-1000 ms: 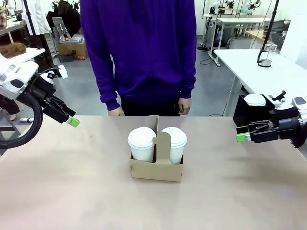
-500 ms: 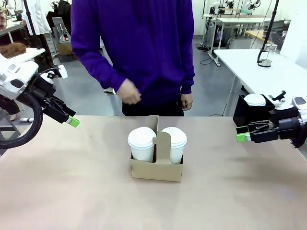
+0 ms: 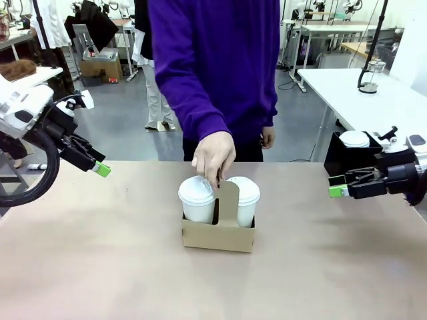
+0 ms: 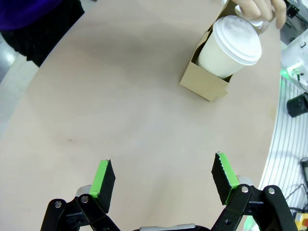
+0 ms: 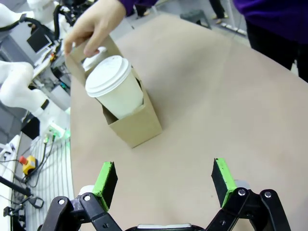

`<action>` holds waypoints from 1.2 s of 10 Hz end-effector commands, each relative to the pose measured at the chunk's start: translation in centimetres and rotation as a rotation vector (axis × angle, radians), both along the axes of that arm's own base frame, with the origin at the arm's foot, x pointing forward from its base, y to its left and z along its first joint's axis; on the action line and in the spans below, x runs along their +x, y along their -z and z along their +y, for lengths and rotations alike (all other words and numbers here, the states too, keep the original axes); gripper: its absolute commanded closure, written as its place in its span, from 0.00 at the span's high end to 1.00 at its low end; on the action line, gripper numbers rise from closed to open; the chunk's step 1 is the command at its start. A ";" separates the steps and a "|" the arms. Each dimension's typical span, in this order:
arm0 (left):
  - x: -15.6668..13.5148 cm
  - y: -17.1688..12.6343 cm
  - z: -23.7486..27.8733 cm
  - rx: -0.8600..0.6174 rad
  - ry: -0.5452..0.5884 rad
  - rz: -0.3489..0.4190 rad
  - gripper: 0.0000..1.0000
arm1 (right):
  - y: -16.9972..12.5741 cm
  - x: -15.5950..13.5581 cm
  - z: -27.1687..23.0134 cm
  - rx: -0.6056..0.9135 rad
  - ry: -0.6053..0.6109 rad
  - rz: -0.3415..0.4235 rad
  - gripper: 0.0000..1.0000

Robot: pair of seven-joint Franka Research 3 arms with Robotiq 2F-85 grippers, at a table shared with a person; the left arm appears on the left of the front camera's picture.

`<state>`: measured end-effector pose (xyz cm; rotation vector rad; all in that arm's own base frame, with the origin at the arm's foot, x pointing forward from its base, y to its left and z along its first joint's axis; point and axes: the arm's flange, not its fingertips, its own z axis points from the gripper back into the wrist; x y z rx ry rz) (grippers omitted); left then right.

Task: Pour a drink into a cup and package it in a carrier.
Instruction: Insert the held 600 ml Paper Cup into the Cup Carrier.

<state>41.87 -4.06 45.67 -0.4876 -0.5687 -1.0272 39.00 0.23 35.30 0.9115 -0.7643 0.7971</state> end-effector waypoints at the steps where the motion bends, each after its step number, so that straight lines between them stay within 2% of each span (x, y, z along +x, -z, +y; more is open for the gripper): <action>1: -0.1 0.0 0.0 -0.005 0.003 -0.001 1.00 | 0.1 0.0 -0.2 0.010 -0.008 -0.015 1.00; 12: -0.1 0.0 0.0 -0.005 0.003 -0.001 1.00 | 0.1 0.0 -0.2 0.010 -0.008 -0.015 1.00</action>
